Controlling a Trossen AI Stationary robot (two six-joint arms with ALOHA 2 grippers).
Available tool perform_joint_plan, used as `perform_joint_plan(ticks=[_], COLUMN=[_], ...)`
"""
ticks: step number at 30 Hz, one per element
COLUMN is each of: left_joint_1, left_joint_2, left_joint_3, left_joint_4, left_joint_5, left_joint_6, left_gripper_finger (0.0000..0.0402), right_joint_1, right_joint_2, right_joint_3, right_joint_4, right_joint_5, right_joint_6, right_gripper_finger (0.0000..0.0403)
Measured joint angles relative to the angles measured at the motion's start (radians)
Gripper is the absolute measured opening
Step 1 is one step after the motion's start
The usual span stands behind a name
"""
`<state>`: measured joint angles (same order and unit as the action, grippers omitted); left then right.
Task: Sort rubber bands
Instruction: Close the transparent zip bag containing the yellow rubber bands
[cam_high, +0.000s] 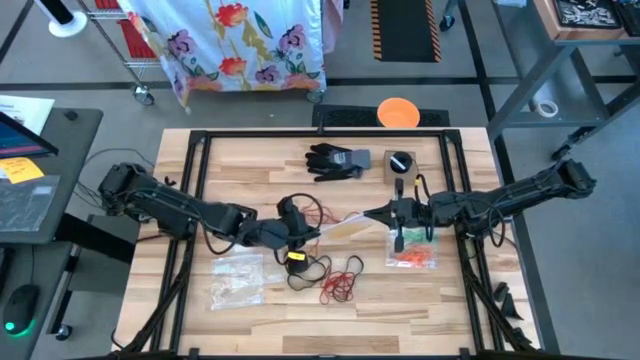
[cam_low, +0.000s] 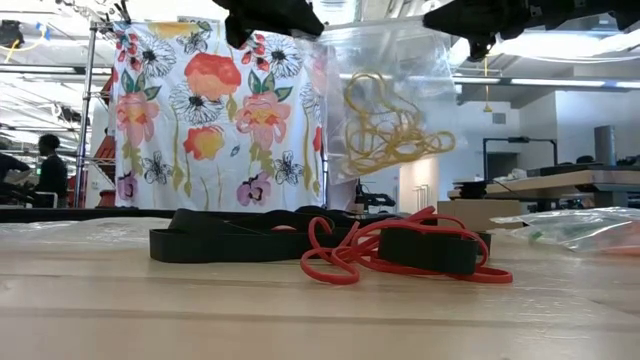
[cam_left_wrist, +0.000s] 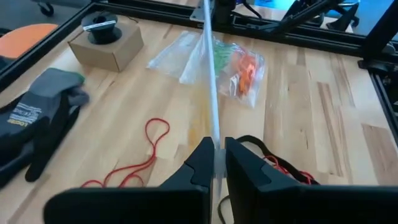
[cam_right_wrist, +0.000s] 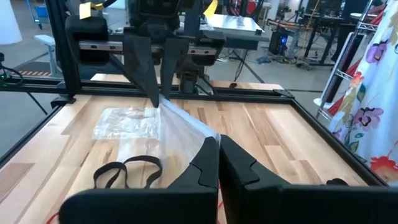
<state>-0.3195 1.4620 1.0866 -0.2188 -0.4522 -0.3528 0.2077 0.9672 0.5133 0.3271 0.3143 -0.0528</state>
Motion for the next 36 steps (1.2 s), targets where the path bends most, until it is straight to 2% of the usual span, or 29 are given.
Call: perform_joint_plan(ticks=[7,10,15,19,25,31,36], left_joint_1=[-0.011,-0.012,0.008,0.018,0.019,0.022,0.022], left_joint_2=[0.001,0.002,0.002,0.002,0.002,0.002,0.002], left_joint_3=[-0.001,-0.003,-0.003,-0.003,-0.003,-0.003,-0.003], left_joint_4=[0.009,0.053,0.079,0.062,0.05,0.057,0.057], left_joint_5=[-0.015,-0.021,-0.024,-0.026,-0.014,0.06,0.064], left_joint_6=[-0.01,0.032,0.03,-0.017,-0.011,-0.007,0.013], left_gripper_finger=[0.0014,0.0014,0.0014,0.0014,0.0014,0.0014,0.0014], right_joint_1=[-0.001,-0.001,-0.002,-0.008,-0.031,-0.048,-0.053], right_joint_2=[0.0,0.001,-0.002,-0.003,0.027,0.186,0.355], right_joint_3=[0.0,0.0,0.0,0.017,0.197,0.444,0.604], right_joint_4=[0.001,0.036,0.167,0.245,-0.128,-0.524,-0.705], right_joint_5=[-0.023,-0.043,-0.047,-0.065,-0.232,-0.238,-0.233], right_joint_6=[0.007,-0.01,-0.109,-0.114,-0.113,-0.101,-0.045], right_gripper_finger=[0.0,0.0006,0.0047,0.0075,0.0126,0.0196,0.021])
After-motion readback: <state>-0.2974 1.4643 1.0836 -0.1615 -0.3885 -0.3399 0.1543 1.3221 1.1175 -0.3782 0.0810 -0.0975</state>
